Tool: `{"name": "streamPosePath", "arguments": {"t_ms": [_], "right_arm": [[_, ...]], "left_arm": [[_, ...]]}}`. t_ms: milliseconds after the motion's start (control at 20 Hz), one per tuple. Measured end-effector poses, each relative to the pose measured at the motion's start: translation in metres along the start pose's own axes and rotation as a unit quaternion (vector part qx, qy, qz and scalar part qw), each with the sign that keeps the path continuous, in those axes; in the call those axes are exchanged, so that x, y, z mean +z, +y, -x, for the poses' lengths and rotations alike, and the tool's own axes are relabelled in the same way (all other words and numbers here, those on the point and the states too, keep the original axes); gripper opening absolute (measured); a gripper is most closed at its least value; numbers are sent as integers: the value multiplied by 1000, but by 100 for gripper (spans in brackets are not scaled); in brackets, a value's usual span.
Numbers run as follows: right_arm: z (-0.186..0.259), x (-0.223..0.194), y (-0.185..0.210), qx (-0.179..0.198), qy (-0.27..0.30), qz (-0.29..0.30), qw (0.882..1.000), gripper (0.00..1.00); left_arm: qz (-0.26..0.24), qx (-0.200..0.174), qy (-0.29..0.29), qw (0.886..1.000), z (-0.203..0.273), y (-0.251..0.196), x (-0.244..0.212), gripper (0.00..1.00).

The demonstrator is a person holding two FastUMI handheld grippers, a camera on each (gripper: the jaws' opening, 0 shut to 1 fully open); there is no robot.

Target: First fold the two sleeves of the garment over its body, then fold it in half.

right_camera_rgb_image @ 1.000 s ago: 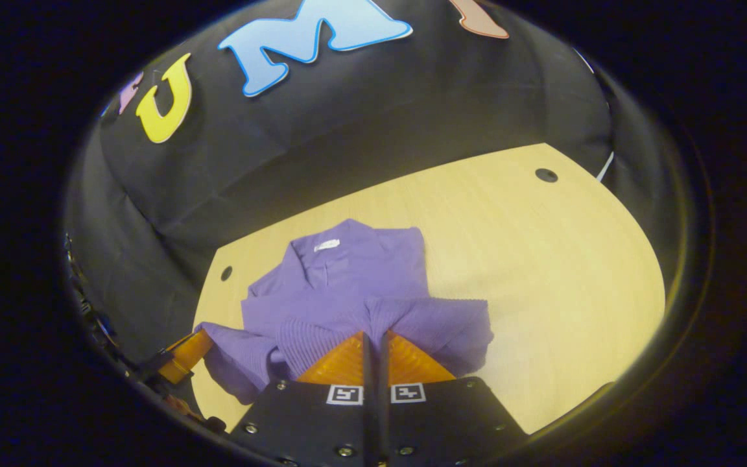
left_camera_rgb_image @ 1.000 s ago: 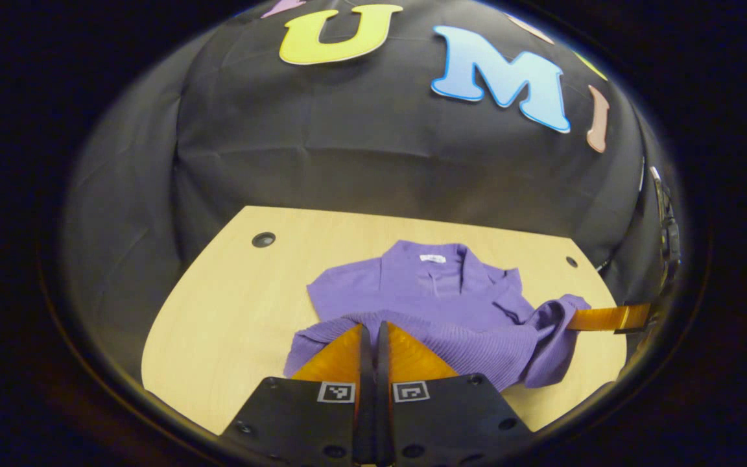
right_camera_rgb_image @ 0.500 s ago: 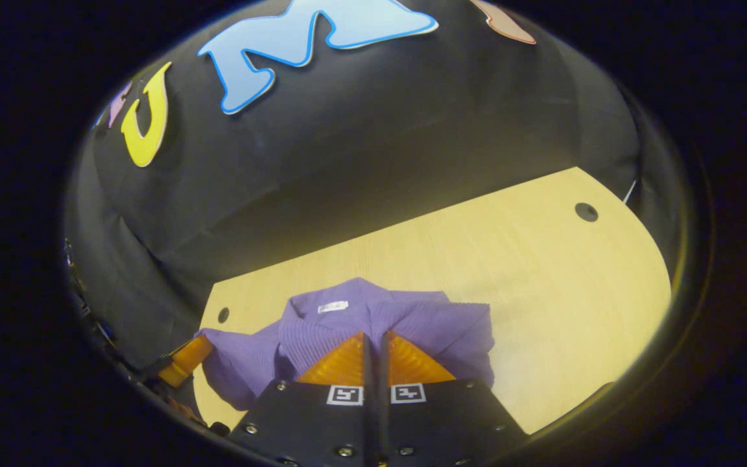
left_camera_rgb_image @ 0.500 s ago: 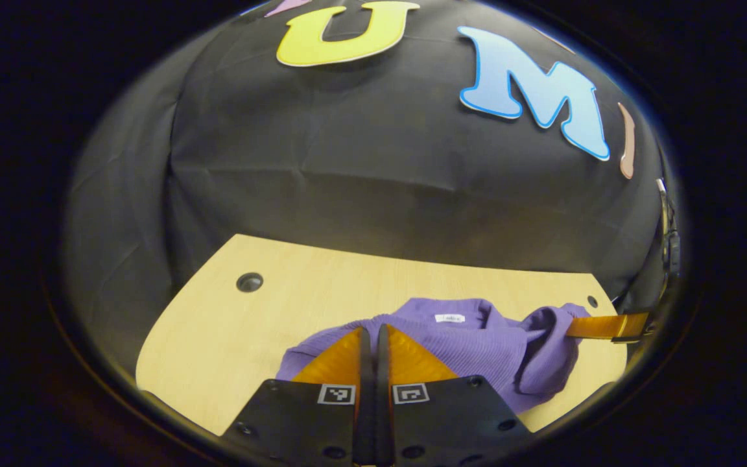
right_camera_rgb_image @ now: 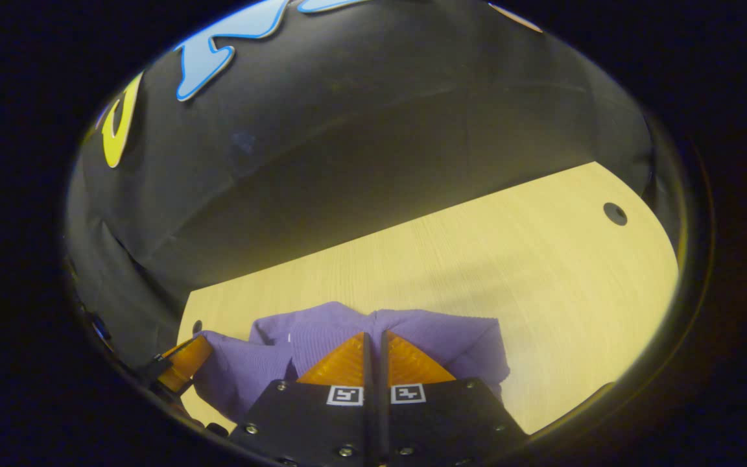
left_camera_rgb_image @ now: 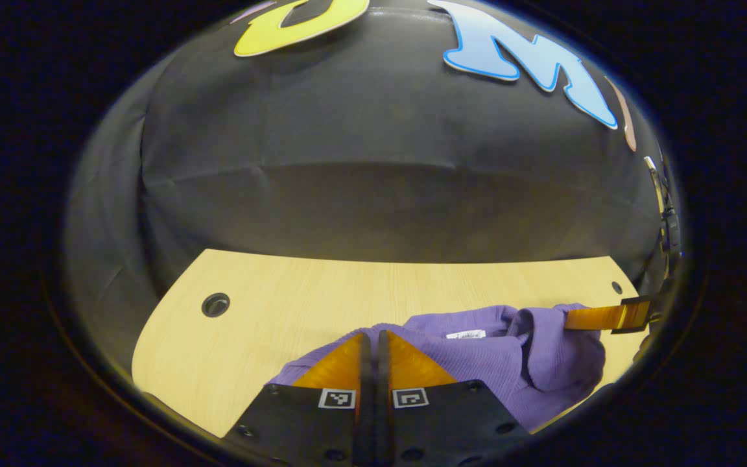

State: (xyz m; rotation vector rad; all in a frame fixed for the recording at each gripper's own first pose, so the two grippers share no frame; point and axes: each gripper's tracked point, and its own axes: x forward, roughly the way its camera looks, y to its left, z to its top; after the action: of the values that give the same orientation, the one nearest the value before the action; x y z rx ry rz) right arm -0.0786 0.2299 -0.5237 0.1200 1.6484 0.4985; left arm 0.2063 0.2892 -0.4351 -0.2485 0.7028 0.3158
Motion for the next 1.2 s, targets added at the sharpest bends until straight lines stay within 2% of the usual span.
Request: {"name": "streamPosePath", "arguments": {"t_ms": [300, 450, 600, 700, 750, 800, 850, 900, 950, 1050, 1200], "right_arm": [[-31, -18, -11, -7, 24, -1, 1000, 2], [-36, -23, -10, -5, 18, 25, 1000, 3], [-37, -26, -8, 6, 19, 14, 1000, 3], [-37, -29, -12, 13, 19, 1, 1000, 8], [-33, -27, -9, 33, 19, -7, 999, 17], [-33, -28, -4, 45, 15, -10, 999, 29], [-30, -26, 0, 47, 9, -5, 999, 49], [-28, -24, 4, 46, 0, 7, 999, 58], [-21, -19, 5, 41, -14, 27, 999, 74], [-13, -10, 9, 33, -44, 71, 996, 85], [13, 4, 19, 29, -77, 107, 991, 87]], "left_arm": [[5, 14, 45, 999, -31, 10, -44, 6], [4, 19, 45, 999, -32, 11, -46, 6], [5, 25, 52, 998, -32, 10, -51, 7], [2, 28, 54, 998, -32, 10, -53, 7], [-1, 24, 56, 998, -33, 8, -54, 13], [-3, 23, 55, 998, -34, 6, -53, 16], [-5, 26, 52, 998, -34, 6, -53, 31], [-6, 33, 51, 998, -32, 8, -52, 46], [-5, 36, 50, 998, -29, 9, -52, 54], [4, 37, 42, 998, -21, 8, -47, 69], [19, 23, 16, 999, -2, 0, -29, 94]]}}
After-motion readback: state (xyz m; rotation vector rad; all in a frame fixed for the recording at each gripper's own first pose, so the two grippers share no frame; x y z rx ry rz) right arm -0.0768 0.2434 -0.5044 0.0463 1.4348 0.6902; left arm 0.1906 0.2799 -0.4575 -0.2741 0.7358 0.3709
